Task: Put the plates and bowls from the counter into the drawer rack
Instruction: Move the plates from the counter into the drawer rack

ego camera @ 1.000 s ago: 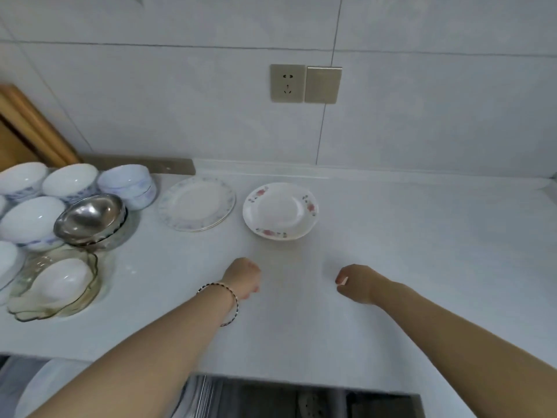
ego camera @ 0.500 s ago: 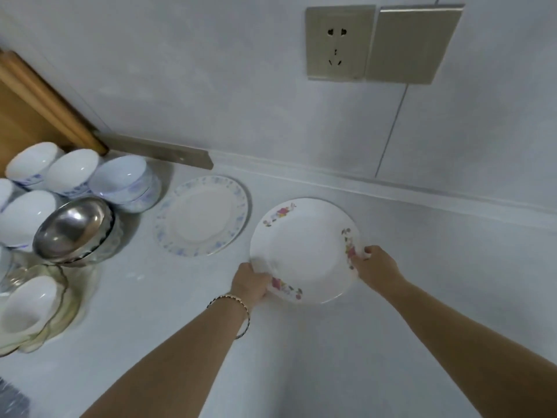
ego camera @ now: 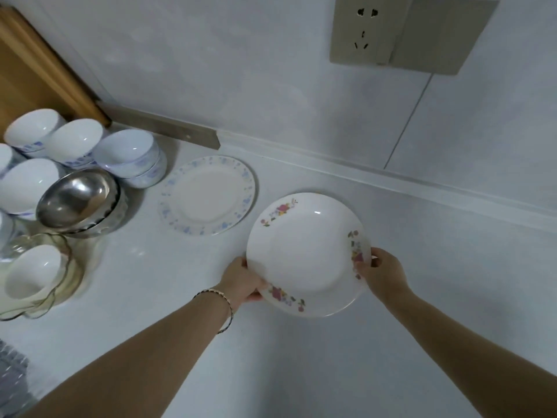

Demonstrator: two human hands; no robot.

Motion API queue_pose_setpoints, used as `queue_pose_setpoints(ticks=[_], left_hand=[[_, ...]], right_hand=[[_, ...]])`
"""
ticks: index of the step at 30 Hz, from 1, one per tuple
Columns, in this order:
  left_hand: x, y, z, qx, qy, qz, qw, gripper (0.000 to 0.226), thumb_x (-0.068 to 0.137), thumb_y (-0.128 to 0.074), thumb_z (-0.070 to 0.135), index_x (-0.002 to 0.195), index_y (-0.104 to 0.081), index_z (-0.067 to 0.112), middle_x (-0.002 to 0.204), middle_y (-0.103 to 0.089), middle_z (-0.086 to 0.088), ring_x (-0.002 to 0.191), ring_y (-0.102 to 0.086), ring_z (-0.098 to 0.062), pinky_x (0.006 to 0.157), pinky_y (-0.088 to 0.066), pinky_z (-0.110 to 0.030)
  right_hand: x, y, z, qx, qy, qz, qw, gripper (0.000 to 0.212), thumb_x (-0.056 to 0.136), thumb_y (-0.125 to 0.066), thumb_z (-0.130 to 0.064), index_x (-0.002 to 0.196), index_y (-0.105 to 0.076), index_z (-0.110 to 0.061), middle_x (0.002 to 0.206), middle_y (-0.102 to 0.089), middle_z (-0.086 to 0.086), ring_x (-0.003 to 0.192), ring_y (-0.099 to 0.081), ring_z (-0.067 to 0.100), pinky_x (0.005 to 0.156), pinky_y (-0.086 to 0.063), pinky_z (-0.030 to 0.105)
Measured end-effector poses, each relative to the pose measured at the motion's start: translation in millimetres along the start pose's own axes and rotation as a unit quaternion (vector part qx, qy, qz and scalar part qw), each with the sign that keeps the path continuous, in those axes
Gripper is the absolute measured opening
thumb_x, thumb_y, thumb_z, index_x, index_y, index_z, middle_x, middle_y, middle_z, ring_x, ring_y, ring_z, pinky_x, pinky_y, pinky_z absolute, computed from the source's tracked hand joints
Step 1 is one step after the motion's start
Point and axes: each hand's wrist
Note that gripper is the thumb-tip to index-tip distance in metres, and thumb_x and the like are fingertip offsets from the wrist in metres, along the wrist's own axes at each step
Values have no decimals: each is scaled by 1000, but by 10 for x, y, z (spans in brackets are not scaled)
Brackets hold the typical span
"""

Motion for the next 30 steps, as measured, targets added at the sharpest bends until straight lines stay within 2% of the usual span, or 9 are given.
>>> queue_pose_setpoints(ticks=[3,5,8,11,17,21,25,28,30], left_hand=[[-304,255,-270,13,-25,-20,999,47,75,-62,-16,117,-49,3,114,-57,-12,107,-58,-31,78,-54,-37],[-514,480,-475,24,-38,-32,999,39,75,-63,-15,107,-49,4,110,-57,-12,102,-58,-29,70,-56,-32],[-801,894,-797,29,-61,-46,997,30,75,-62,-16,92,-51,6,100,-59,-11,96,-58,-29,71,-56,-34],[-1076,1352,-1132,26,-70,-54,996,33,75,-62,-18,94,-48,6,87,-57,-3,95,-56,-26,79,-51,-34],[-1673,2326,-1814,63,-79,-57,993,40,76,-62,-17,111,-50,-1,112,-60,-18,103,-61,-32,84,-52,-34],[-1905,2786,-2177,78,-54,-50,994,50,76,-62,-17,123,-53,-4,122,-62,-17,111,-61,-30,88,-53,-34],[-2082,3151,-2528,87,-25,-10,996,41,79,-57,-18,118,-55,-6,119,-63,-18,109,-62,-30,82,-54,-28],[-2101,3410,-2785,90,4,16,996,28,79,-55,-20,102,-59,-4,111,-63,-16,101,-62,-27,84,-55,-31],[-2091,3580,-2943,105,29,23,994,26,79,-55,-20,96,-59,-2,104,-64,-14,95,-61,-25,89,-53,-35]], right_hand=[[-428,-59,14,-18,11,-2,1000,25,86,-57,-7,109,-64,-4,81,-64,6,72,-57,21,59,-42,23],[-749,-150,8,-23,17,-7,1000,23,85,-57,-5,106,-65,-5,81,-65,7,72,-58,21,54,-40,20],[-1288,-401,15,-12,12,-8,1000,21,84,-58,-5,103,-67,-6,80,-67,9,71,-59,22,56,-44,21],[-1882,-748,59,-3,4,-1,1000,17,86,-57,-7,99,-68,-5,76,-67,9,70,-59,24,67,-46,29],[-3104,-1430,47,9,1,-9,1000,18,88,-57,-7,98,-67,4,81,-65,15,75,-57,26,88,-51,49],[-3625,-1774,60,10,2,-33,999,14,88,-58,-7,97,-67,-5,86,-67,15,81,-65,32,88,-55,46],[-3990,-2154,134,26,-8,-61,998,17,88,-58,-8,101,-66,1,89,-69,17,91,-68,38,84,-56,51],[-4167,-2447,212,29,-10,-90,995,19,88,-60,-8,102,-66,2,96,-71,16,90,-68,33,85,-57,46],[-4271,-2623,266,35,-20,-116,992,16,86,-62,-7,100,-66,0,90,-70,11,85,-68,29,82,-58,40]])
Point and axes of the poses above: each hand's wrist, its own x-axis towards the middle knuckle, its own y-axis out of the back of the hand, z = x × y
